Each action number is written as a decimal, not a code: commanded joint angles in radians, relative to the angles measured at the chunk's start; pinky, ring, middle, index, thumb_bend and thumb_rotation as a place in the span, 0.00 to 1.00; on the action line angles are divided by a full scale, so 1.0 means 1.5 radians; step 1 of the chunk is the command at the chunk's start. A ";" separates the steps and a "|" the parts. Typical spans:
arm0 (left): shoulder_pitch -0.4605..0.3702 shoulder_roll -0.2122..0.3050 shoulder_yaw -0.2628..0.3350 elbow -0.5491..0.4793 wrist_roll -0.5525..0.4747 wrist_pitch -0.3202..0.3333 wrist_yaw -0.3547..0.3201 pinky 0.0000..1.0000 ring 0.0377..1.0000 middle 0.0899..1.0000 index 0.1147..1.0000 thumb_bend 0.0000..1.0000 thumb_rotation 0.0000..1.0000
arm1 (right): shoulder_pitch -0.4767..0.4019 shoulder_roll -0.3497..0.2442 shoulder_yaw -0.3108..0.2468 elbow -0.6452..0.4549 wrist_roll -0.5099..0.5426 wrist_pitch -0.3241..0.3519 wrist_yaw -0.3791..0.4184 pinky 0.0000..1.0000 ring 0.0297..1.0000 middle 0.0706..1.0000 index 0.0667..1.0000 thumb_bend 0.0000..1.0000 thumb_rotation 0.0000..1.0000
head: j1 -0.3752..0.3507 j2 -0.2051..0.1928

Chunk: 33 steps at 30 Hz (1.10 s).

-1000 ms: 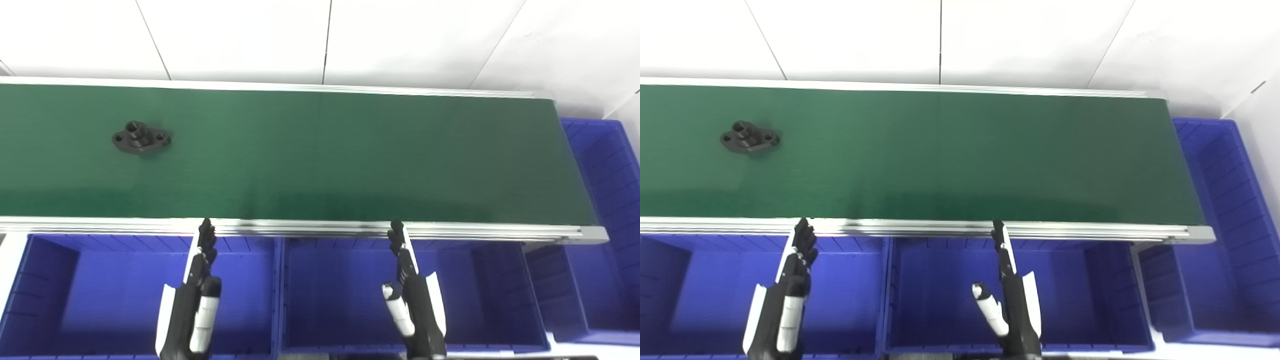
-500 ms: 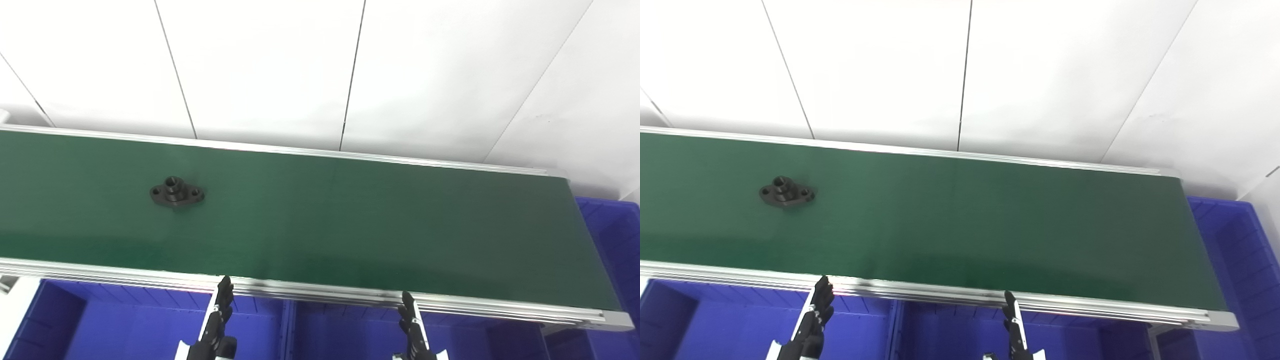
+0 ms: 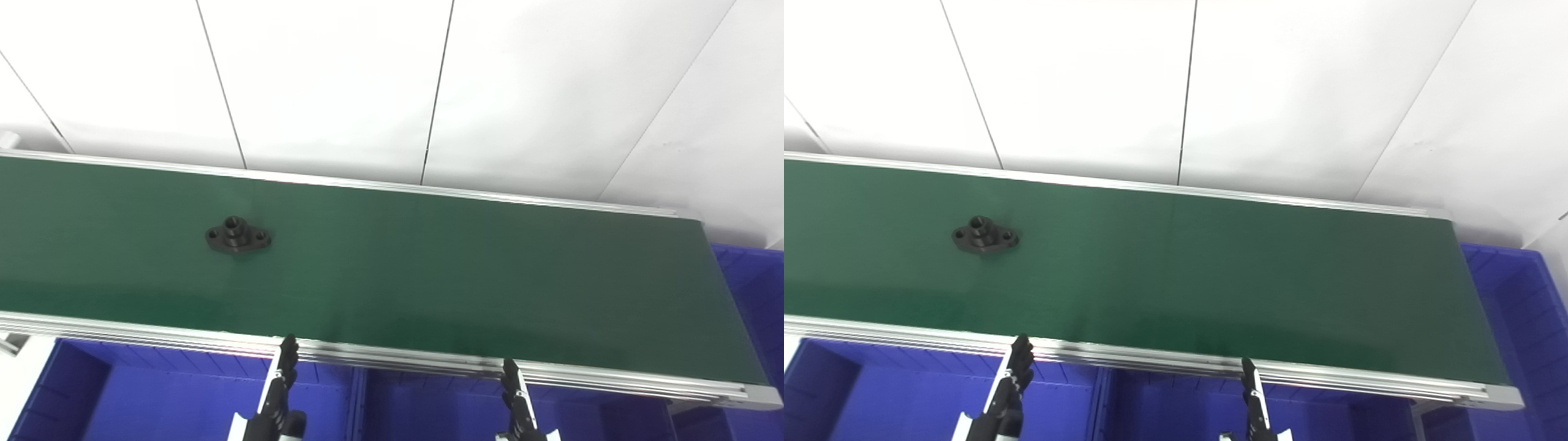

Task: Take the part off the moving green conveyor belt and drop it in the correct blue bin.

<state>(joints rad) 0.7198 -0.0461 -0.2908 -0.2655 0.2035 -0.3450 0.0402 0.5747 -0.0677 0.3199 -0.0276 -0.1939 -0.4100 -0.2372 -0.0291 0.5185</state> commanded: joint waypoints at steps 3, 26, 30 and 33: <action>0.003 -0.003 -0.004 -0.018 0.011 -0.021 0.004 1.00 1.00 1.00 1.00 0.52 1.00 | 0.006 -0.003 0.001 -0.014 0.003 -0.040 0.005 1.00 1.00 1.00 1.00 0.82 1.00 | 0.002 -0.001; 0.033 -0.017 -0.029 -0.020 0.020 -0.044 0.023 1.00 1.00 1.00 1.00 0.43 1.00 | -0.020 -0.020 -0.011 -0.176 -0.080 -0.039 -0.002 0.90 0.94 0.97 0.98 0.89 0.94 | 0.023 0.003; 0.037 -0.015 -0.030 -0.023 0.017 -0.039 0.020 1.00 1.00 1.00 1.00 0.42 1.00 | -0.080 -0.014 -0.011 -0.180 -0.077 -0.039 0.020 0.95 0.97 0.98 0.99 0.87 0.85 | 0.024 0.001; 0.038 -0.013 -0.030 -0.022 0.019 -0.043 0.020 1.00 1.00 1.00 1.00 0.43 1.00 | -0.127 -0.009 -0.019 -0.186 -0.087 -0.015 0.042 0.98 0.99 1.00 1.00 0.88 0.82 | 0.023 -0.001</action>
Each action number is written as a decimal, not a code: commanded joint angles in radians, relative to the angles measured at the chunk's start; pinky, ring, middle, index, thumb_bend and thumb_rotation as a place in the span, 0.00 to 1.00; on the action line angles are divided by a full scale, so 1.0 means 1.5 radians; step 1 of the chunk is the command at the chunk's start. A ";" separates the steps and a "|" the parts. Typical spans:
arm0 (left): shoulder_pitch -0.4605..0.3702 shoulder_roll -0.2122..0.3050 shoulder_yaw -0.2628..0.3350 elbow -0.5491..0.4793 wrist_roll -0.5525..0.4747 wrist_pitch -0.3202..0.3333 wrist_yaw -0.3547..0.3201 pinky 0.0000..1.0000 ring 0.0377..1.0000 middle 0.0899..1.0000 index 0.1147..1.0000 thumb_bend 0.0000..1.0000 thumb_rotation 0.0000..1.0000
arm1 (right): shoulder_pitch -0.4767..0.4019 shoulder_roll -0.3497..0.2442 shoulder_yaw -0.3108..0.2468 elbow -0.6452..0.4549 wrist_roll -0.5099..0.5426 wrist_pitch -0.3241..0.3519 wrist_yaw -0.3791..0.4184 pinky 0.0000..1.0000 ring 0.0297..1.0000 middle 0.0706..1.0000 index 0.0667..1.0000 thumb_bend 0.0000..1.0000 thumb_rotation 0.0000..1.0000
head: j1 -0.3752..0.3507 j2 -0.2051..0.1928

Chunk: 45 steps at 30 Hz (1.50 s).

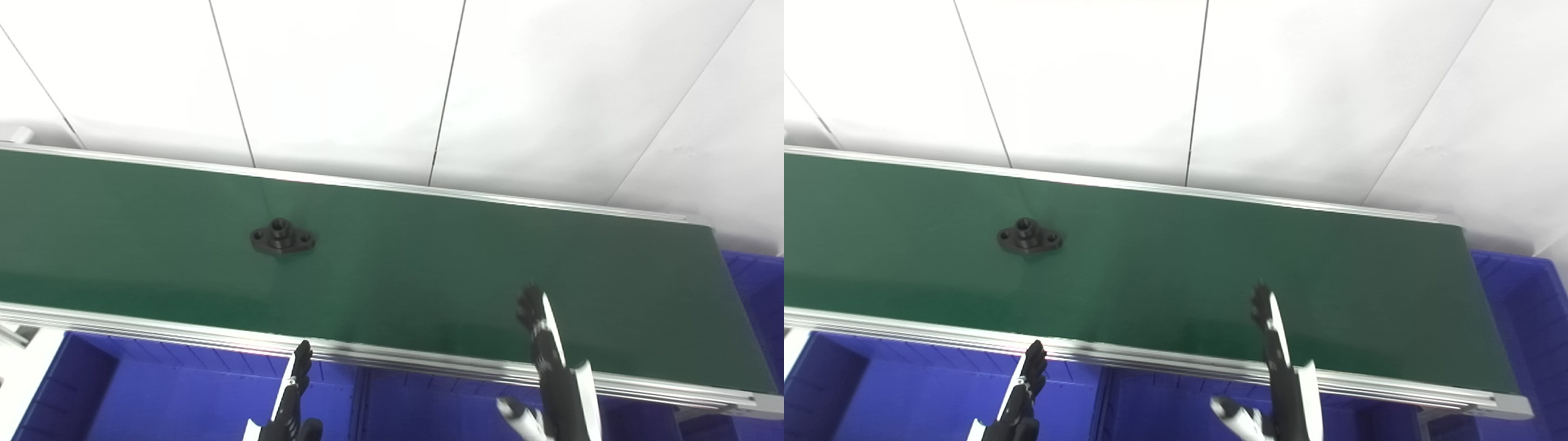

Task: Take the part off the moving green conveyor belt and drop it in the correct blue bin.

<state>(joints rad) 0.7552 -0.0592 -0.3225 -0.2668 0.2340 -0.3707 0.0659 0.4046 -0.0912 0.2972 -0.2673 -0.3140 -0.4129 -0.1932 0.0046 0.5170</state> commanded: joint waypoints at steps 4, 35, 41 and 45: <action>0.016 -0.002 -0.008 -0.025 -0.002 -0.017 0.002 1.00 1.00 1.00 1.00 0.45 1.00 | -0.069 0.027 -0.019 -0.022 -0.027 0.004 0.023 0.92 0.97 0.99 1.00 0.87 0.81 | -0.001 -0.004; 0.012 0.002 -0.025 -0.037 -0.005 0.014 -0.010 1.00 1.00 1.00 1.00 0.44 1.00 | -0.460 0.098 0.025 0.216 -0.393 0.358 0.082 0.77 0.87 0.90 0.93 1.00 0.59 | 0.004 -0.004; 0.016 0.002 -0.027 -0.031 0.008 0.001 -0.002 1.00 0.99 1.00 1.00 0.41 0.99 | -0.514 0.093 0.059 0.287 -0.426 0.380 0.074 0.75 0.83 0.88 0.92 1.00 0.56 | 0.005 0.000; 0.017 0.004 -0.030 -0.035 0.017 0.010 -0.006 1.00 0.99 1.00 1.00 0.43 1.00 | -0.545 0.087 0.085 0.332 -0.452 0.392 0.070 0.74 0.83 0.87 0.92 1.00 0.57 | 0.004 0.000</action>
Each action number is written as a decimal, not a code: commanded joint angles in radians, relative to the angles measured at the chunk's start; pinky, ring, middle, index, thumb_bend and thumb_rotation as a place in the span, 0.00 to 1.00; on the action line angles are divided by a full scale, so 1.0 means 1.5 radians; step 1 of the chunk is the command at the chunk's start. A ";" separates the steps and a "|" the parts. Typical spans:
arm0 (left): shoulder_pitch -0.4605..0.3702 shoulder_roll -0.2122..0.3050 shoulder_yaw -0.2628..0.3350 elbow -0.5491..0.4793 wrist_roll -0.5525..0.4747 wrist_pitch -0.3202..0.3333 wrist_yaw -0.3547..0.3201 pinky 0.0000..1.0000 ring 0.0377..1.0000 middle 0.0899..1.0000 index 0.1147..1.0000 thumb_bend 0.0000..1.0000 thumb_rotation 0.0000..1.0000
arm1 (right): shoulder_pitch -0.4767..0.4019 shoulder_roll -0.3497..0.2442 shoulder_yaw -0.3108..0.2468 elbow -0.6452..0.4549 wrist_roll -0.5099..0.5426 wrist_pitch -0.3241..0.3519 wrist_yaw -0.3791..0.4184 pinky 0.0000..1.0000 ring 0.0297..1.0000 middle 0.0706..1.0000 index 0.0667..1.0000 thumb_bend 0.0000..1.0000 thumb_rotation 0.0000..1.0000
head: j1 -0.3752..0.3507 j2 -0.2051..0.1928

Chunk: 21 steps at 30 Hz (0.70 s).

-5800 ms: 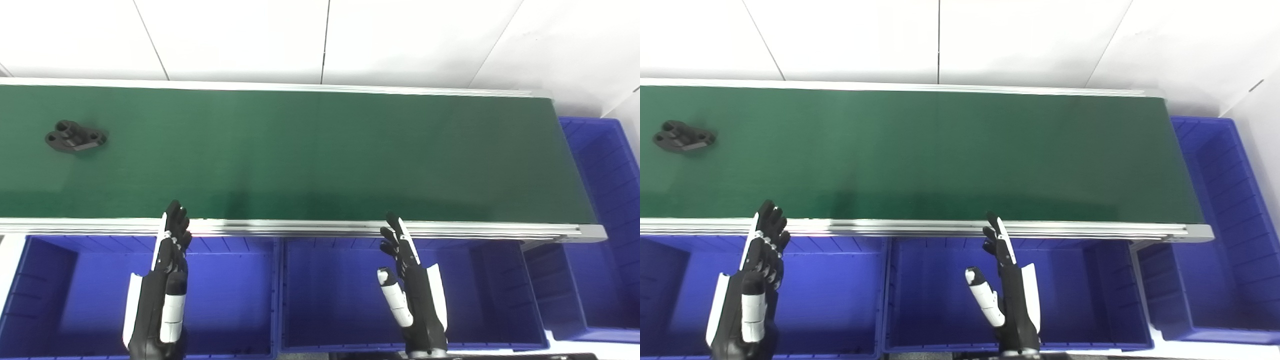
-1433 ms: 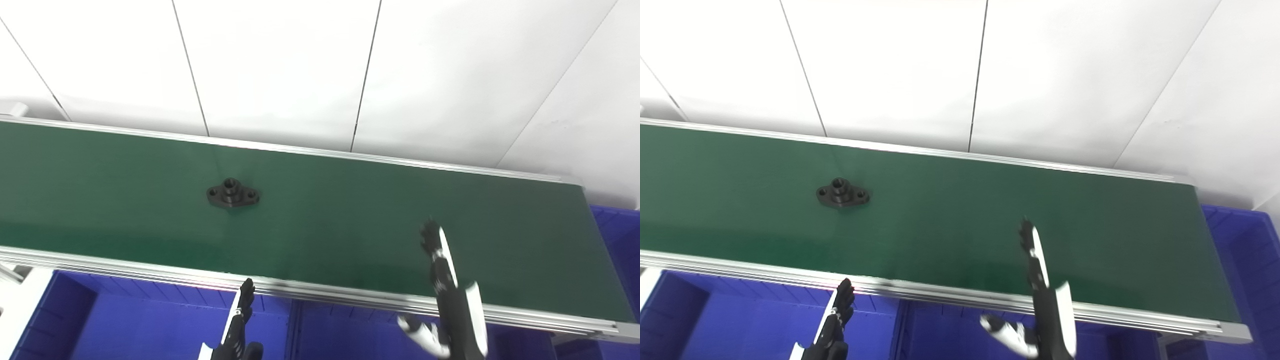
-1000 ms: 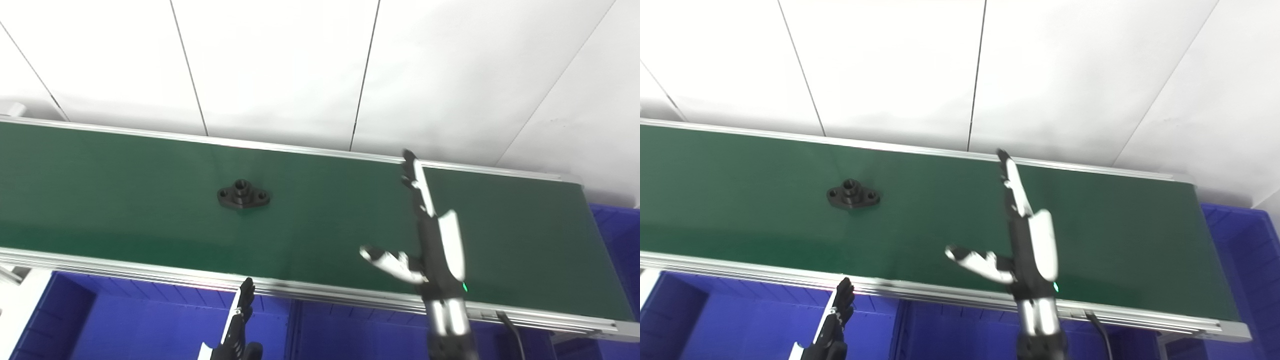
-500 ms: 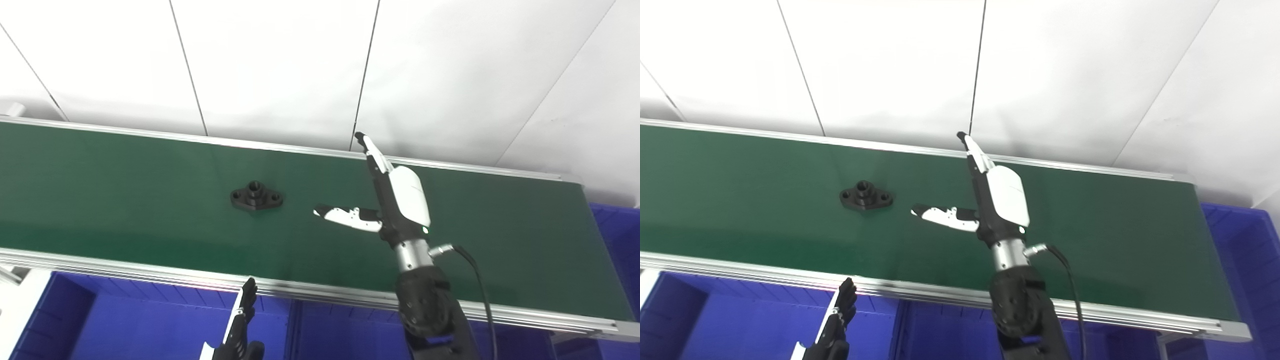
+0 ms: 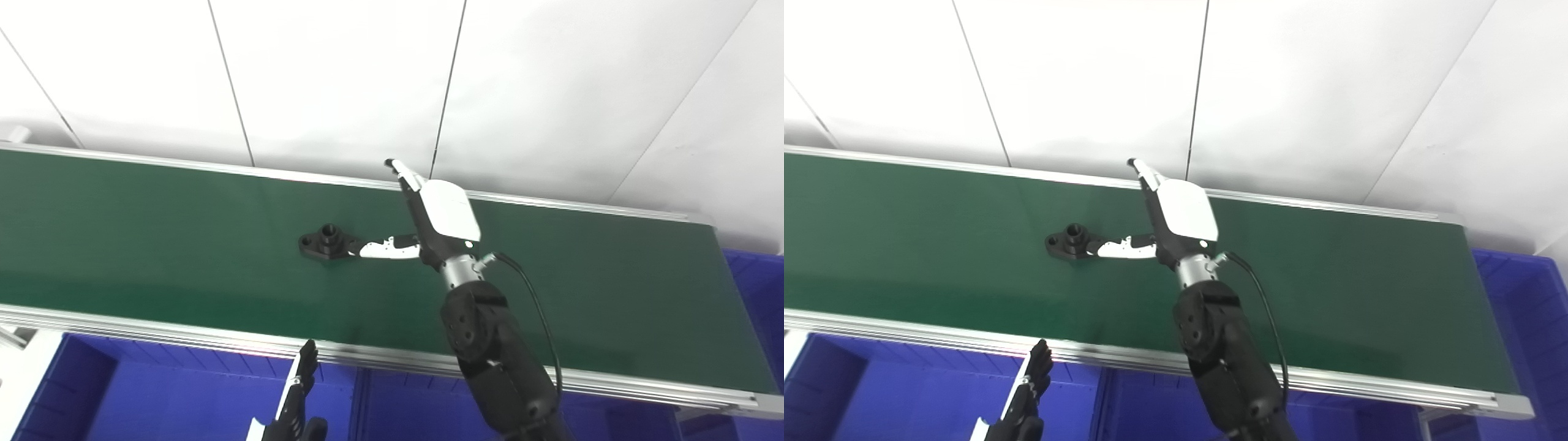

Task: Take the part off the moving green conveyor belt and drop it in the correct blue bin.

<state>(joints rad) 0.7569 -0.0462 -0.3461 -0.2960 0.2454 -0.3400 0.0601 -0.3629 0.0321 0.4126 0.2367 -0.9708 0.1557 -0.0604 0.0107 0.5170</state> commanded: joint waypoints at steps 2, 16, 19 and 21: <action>0.018 -0.006 -0.017 -0.018 0.012 -0.007 -0.001 1.00 1.00 1.00 1.00 0.44 1.00 | -0.043 0.003 0.018 0.010 -0.023 0.019 -0.020 0.73 0.82 0.87 0.91 1.00 0.57 | 0.001 0.001; 0.026 -0.011 -0.031 -0.041 0.029 0.031 -0.003 1.00 1.00 1.00 1.00 0.45 1.00 | -0.088 -0.014 0.063 0.074 -0.020 0.029 0.015 0.58 0.73 0.82 0.82 1.00 0.44 | 0.016 0.007; 0.026 -0.010 -0.033 -0.042 0.039 0.031 0.001 1.00 1.00 1.00 1.00 0.44 1.00 | -0.091 -0.018 0.076 0.091 -0.027 0.036 0.018 0.51 0.64 0.75 0.77 0.98 0.40 | 0.018 0.008; 0.025 -0.011 -0.034 -0.040 0.042 0.027 0.003 1.00 1.00 1.00 1.00 0.43 1.00 | -0.091 -0.019 0.083 0.108 -0.027 0.034 0.014 0.43 0.55 0.68 0.74 0.95 0.36 | 0.021 0.009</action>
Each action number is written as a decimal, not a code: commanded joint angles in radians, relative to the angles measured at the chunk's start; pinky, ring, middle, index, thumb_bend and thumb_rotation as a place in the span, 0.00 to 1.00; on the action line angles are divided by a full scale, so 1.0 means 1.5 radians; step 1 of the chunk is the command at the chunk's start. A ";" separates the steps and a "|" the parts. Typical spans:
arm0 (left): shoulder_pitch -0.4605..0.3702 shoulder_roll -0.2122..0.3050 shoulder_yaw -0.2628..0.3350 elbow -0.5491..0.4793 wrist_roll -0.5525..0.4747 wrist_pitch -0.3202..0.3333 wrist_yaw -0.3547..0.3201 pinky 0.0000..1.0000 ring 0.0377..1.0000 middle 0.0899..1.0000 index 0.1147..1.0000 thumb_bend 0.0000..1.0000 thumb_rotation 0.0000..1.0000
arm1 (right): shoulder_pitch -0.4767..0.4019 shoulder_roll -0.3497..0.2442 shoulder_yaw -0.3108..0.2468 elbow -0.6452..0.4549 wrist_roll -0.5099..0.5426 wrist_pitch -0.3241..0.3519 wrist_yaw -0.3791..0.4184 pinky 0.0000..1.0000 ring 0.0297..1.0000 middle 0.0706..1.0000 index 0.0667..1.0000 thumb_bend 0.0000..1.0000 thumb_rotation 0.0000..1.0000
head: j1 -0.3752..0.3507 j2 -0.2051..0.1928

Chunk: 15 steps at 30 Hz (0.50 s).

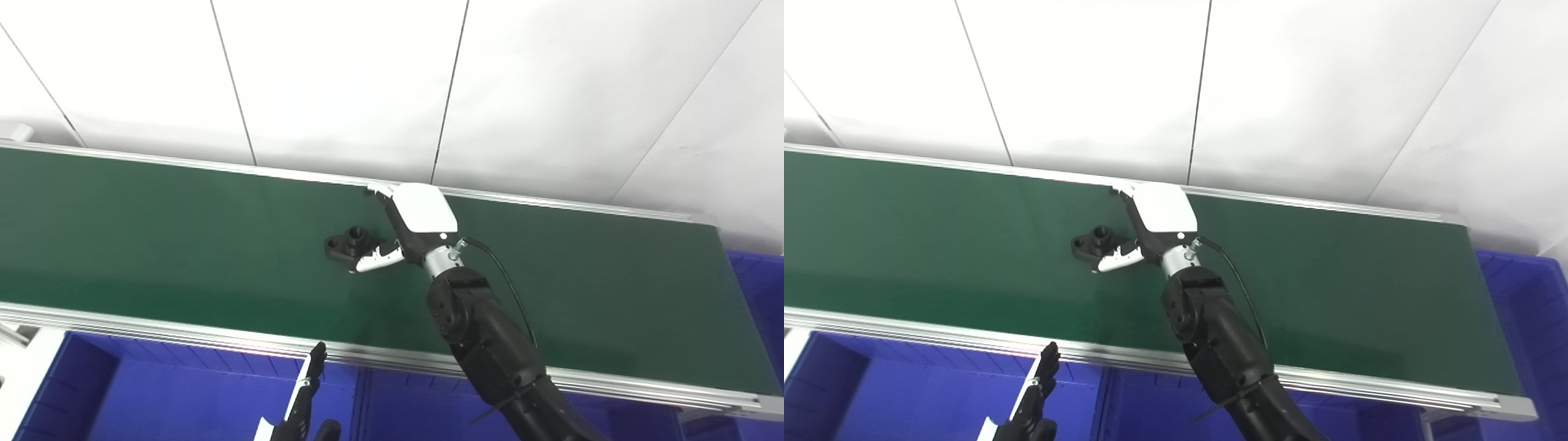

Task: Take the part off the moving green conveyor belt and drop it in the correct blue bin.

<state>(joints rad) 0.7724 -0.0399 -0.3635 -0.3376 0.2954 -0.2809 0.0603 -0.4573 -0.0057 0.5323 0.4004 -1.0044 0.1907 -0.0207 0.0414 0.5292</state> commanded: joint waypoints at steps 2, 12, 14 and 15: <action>0.014 -0.015 -0.025 -0.012 0.007 -0.013 0.002 1.00 1.00 1.00 1.00 0.43 1.00 | -0.028 0.005 0.010 0.015 -0.005 0.006 -0.017 0.32 0.40 0.51 0.68 0.88 0.25 | 0.002 0.001; 0.020 -0.023 -0.031 -0.012 0.010 -0.018 0.009 1.00 1.00 1.00 1.00 0.43 1.00 | -0.041 -0.022 0.097 0.089 -0.076 0.048 -0.002 0.21 0.28 0.36 0.48 0.52 0.00 | 0.006 0.007; 0.021 -0.024 -0.031 -0.010 0.010 -0.021 0.012 1.00 0.98 1.00 1.00 0.42 1.00 | -0.038 -0.024 0.098 0.093 -0.073 0.050 -0.002 0.21 0.28 0.36 0.48 0.52 0.00 | 0.006 0.007; 0.021 -0.024 -0.032 -0.010 0.010 -0.021 0.012 1.00 0.97 1.00 1.00 0.41 1.00 | -0.037 -0.025 0.097 0.092 -0.071 0.052 0.001 0.21 0.29 0.36 0.48 0.52 0.00 | 0.006 0.008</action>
<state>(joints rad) 0.7761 -0.0379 -0.3682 -0.3372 0.3037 -0.2810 0.0667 -0.5309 -0.0275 0.6689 0.5023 -1.0995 0.2231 -0.0531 0.0491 0.5384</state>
